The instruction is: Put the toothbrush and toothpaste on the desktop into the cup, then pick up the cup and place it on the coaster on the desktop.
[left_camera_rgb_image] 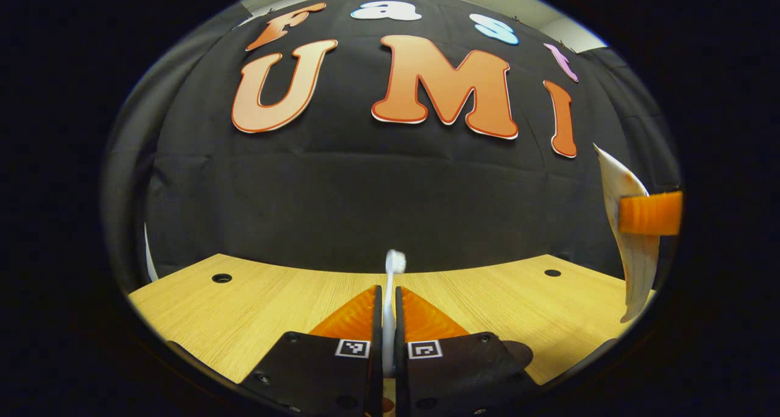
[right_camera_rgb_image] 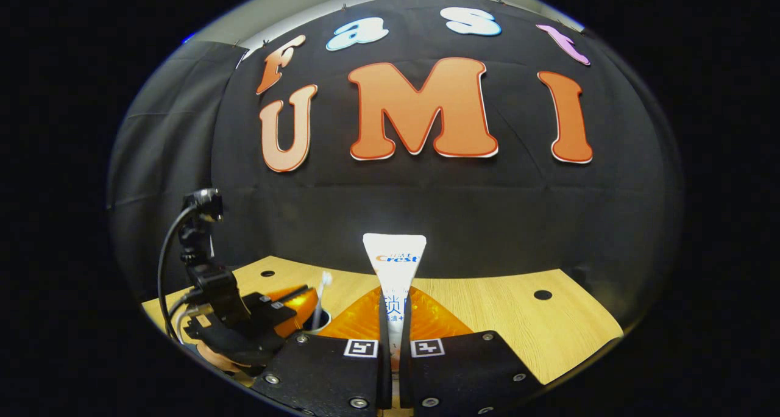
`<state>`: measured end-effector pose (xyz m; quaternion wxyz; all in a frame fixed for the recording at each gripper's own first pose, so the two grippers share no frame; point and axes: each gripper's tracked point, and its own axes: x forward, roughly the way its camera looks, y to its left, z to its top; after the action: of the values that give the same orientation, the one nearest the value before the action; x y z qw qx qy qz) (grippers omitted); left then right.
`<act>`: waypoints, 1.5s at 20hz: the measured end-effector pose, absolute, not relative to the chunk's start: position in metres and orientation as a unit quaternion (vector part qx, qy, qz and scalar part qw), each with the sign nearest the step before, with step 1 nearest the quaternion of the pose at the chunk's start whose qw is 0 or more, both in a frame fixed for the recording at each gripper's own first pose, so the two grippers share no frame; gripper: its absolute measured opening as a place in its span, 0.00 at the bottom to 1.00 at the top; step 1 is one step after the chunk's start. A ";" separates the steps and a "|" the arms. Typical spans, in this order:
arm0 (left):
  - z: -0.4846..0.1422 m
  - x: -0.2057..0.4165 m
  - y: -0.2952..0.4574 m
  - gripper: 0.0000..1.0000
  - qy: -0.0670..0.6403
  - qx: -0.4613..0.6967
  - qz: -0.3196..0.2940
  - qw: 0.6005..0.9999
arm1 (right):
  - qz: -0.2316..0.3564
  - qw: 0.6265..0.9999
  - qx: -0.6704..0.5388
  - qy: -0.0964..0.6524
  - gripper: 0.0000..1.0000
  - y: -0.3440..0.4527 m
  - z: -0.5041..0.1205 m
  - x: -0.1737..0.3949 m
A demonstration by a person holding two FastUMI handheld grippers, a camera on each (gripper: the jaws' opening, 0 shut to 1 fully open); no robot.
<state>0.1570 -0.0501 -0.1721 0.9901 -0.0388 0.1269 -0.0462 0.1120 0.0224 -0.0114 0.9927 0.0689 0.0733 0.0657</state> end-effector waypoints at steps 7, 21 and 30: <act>-0.156 0.121 -0.041 0.39 0.148 -0.038 -0.077 0.985 | 0.088 0.992 0.076 0.042 0.05 0.047 0.023 0.131; -0.098 0.069 0.034 0.85 0.074 -0.018 -0.004 0.997 | 0.160 0.982 0.098 0.019 0.05 0.134 0.037 0.174; -0.091 0.057 0.066 0.97 0.060 -0.014 0.029 0.998 | 0.187 0.973 0.127 0.048 0.05 0.181 -0.015 0.214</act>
<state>0.0571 0.0663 -0.0909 0.9977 -0.0141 0.0602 0.0287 0.2139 0.1815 -0.0147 0.9731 0.1267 0.0479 0.1865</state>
